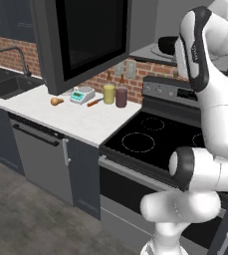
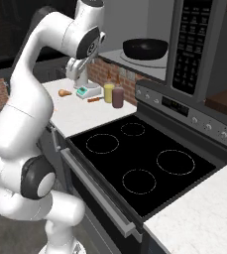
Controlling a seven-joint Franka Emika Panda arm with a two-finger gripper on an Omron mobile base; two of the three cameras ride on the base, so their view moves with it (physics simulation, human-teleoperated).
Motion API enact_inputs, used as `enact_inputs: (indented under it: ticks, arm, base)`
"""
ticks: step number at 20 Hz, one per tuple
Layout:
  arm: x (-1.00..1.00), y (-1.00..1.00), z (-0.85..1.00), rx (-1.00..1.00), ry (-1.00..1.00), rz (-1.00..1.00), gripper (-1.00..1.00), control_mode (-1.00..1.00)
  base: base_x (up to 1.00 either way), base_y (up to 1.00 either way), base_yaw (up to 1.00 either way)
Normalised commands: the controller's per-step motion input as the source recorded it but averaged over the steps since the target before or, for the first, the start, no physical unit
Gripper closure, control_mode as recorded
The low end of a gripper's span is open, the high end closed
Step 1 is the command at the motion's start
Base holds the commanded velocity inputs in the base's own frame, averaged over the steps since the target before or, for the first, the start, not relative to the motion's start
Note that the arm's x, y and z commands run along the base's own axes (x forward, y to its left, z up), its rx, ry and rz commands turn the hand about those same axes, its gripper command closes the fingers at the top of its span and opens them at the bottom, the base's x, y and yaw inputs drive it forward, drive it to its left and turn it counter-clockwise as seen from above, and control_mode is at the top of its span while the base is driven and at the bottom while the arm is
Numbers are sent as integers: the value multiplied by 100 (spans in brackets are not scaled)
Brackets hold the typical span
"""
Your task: Pick the eggplant from the sink and place it in the bowl. Then pick the bowl and place it in the microwave. Then close the microwave door and press the start button.
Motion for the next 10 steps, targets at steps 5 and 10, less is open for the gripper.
enact_inputs:
  ticks: [5, 10]
  arm:
    - [-100, 40, -61, 0, -29, 3, -100, -100]
    - [-100, 36, -30, 0, -32, 0, -100, -100]
  base:
    - [0, 0, 0]
    - [0, 0, 0]
